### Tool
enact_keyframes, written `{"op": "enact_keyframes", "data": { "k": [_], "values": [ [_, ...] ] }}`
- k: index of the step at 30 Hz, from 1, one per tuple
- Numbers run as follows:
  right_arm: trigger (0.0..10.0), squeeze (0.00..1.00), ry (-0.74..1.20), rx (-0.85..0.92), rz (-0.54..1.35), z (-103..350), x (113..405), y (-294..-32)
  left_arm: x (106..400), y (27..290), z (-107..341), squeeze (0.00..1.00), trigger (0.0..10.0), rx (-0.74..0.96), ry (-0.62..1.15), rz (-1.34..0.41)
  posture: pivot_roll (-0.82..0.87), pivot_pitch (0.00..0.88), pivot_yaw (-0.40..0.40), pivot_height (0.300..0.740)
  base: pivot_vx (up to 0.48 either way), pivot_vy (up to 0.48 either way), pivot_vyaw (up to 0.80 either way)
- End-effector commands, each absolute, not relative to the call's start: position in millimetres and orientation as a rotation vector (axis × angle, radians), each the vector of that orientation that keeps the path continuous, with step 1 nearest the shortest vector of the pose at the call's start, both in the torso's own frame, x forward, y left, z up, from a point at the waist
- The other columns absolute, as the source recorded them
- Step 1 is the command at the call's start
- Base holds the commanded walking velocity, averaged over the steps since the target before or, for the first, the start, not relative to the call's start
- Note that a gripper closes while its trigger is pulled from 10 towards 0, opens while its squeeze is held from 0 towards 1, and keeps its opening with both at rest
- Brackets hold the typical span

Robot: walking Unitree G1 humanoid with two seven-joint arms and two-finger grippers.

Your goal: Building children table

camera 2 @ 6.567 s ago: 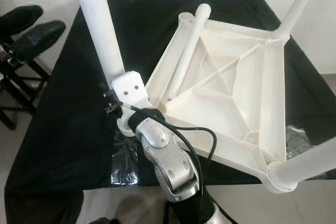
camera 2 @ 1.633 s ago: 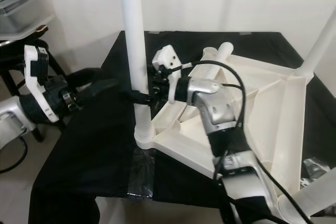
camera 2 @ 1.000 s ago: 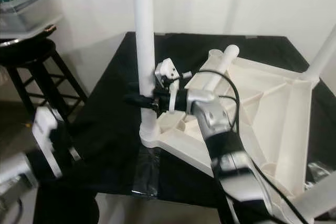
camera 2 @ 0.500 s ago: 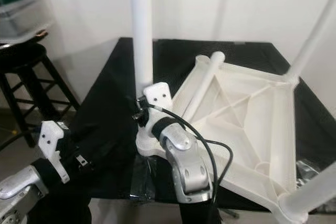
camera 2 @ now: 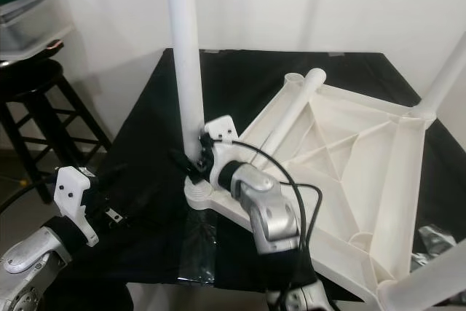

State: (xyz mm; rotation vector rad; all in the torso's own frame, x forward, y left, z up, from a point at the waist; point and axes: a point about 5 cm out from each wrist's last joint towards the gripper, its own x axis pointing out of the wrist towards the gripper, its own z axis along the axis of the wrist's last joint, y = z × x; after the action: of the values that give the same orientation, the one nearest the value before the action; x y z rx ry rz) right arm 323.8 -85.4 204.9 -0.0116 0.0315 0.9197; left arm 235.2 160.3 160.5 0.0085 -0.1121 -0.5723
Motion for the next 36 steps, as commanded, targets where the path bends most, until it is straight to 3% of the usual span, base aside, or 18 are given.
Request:
{"op": "enact_keyframes", "data": {
  "k": [1,14,15,16,31,32,33,34,35,36],
  "values": [
    [10.0,0.0,-0.014,-0.001,1.115,216,328,-95,235,160,156,0.0,10.0,0.023,-0.101,-0.577,0.02,0.031,0.01,0.74,0.0,0.0,0.0],
    [10.0,0.0,0.047,-0.006,1.411,227,345,-110,230,156,153,0.0,10.0,0.018,-0.111,-0.589,0.04,0.042,0.001,0.74,0.0,0.0,0.0],
    [2.5,0.0,0.059,0.002,1.439,224,348,-111,229,155,152,0.0,10.0,0.019,-0.112,-0.594,0.04,0.047,-0.001,0.74,0.0,0.0,0.0],
    [0.0,0.0,0.076,0.011,1.469,221,350,-111,229,155,153,0.0,10.0,0.019,-0.112,-0.597,0.05,0.051,-0.002,0.74,0.0,0.0,0.0],
    [0.0,0.0,0.115,0.009,1.435,206,347,-114,227,153,154,0.0,10.0,0.003,-0.117,-0.61,0.03,0.077,-0.011,0.74,0.0,0.0,0.0],
    [0.0,0.0,0.161,0.003,1.313,193,340,-107,227,153,155,0.0,10.0,-0.005,-0.118,-0.616,0.01,0.094,-0.023,0.74,0.0,0.0,0.0],
    [0.0,0.0,0.239,-0.008,0.928,170,334,-91,227,154,156,0.0,10.0,-0.009,-0.118,-0.621,0.0,0.109,-0.02,0.74,0.0,0.0,0.0],
    [0.0,0.0,0.239,-0.008,0.928,170,334,-91,227,154,156,0.0,10.0,-0.009,-0.118,-0.621,0.0,0.109,-0.02,0.74,0.0,0.0,0.0],
    [0.0,0.0,0.28,-0.021,0.739,154,307,-76,227,156,157,0.0,10.0,-0.012,-0.119,-0.624,0.0,0.121,-0.014,0.74,0.0,0.0,0.0],
    [0.0,0.0,0.28,-0.021,0.739,154,307,-76,227,156,157,0.0,10.0,-0.012,-0.119,-0.624,0.0,0.121,-0.014,0.74,0.0,0.0,0.0]
  ]
}}
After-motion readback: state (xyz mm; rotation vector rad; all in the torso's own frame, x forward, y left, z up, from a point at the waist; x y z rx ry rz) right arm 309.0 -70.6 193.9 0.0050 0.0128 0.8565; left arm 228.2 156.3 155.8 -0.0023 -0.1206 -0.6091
